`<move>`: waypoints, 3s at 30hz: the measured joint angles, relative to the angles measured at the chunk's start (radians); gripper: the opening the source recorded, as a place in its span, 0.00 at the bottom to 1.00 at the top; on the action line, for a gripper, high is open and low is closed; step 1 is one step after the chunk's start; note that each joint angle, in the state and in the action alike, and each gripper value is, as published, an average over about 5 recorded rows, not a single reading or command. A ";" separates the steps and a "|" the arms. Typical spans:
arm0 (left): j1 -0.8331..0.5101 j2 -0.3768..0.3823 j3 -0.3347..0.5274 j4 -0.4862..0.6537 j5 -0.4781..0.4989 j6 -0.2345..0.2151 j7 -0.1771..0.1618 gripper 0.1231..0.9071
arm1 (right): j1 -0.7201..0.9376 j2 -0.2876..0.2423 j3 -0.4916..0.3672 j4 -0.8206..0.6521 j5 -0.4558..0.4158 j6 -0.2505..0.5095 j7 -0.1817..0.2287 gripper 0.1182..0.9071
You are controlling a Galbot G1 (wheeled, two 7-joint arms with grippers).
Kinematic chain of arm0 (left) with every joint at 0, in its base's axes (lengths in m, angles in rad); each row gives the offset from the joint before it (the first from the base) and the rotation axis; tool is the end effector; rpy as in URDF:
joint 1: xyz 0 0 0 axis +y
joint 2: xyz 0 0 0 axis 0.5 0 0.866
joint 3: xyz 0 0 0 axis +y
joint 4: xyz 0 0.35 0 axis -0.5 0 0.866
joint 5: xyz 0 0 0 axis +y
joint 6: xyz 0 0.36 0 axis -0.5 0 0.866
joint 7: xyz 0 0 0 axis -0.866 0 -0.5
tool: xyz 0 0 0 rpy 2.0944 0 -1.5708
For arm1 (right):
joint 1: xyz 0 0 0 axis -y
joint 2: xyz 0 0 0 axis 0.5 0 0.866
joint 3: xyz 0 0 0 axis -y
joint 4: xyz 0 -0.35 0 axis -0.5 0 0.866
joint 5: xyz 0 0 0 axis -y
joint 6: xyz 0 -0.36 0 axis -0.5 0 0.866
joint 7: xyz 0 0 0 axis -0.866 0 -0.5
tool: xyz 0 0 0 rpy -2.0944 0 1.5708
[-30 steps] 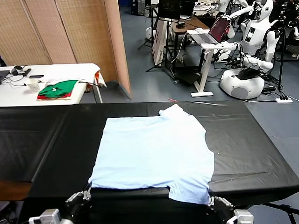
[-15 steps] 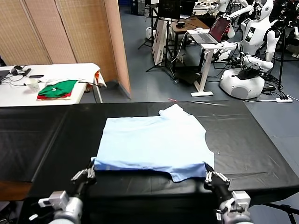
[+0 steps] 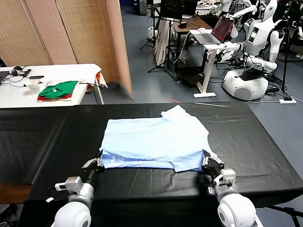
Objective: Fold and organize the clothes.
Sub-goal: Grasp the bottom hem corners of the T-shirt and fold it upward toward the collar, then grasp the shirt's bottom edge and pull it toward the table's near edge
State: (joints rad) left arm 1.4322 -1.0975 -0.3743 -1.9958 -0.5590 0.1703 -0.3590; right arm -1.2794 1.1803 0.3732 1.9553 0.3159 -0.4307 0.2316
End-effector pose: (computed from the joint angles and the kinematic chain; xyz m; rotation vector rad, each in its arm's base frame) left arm 0.2249 0.0485 -0.3087 0.0486 -2.8628 0.1489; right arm 0.2710 -0.0356 -0.2879 0.0531 -2.7985 0.1571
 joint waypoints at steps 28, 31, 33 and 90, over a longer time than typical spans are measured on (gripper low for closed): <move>0.074 0.040 -0.012 -0.046 -0.030 0.078 -0.023 0.97 | -0.192 -0.020 0.108 0.165 0.032 -0.120 -0.046 1.00; 0.095 0.041 -0.011 -0.055 -0.051 0.088 -0.023 1.00 | -0.204 -0.020 0.117 0.160 0.036 -0.116 -0.054 0.99; 0.101 0.039 -0.009 -0.055 -0.052 0.089 -0.023 1.00 | -0.207 -0.019 0.118 0.153 0.039 -0.113 -0.056 0.98; 0.383 0.166 -0.096 -0.230 0.032 0.150 -0.086 0.03 | -0.446 -0.075 0.184 0.407 0.260 -0.306 0.097 0.04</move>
State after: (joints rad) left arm 1.8150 -0.9320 -0.4701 -2.2254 -0.5269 0.3205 -0.4448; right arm -1.7257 1.1053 0.5573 2.3625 0.5761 -0.7365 0.3290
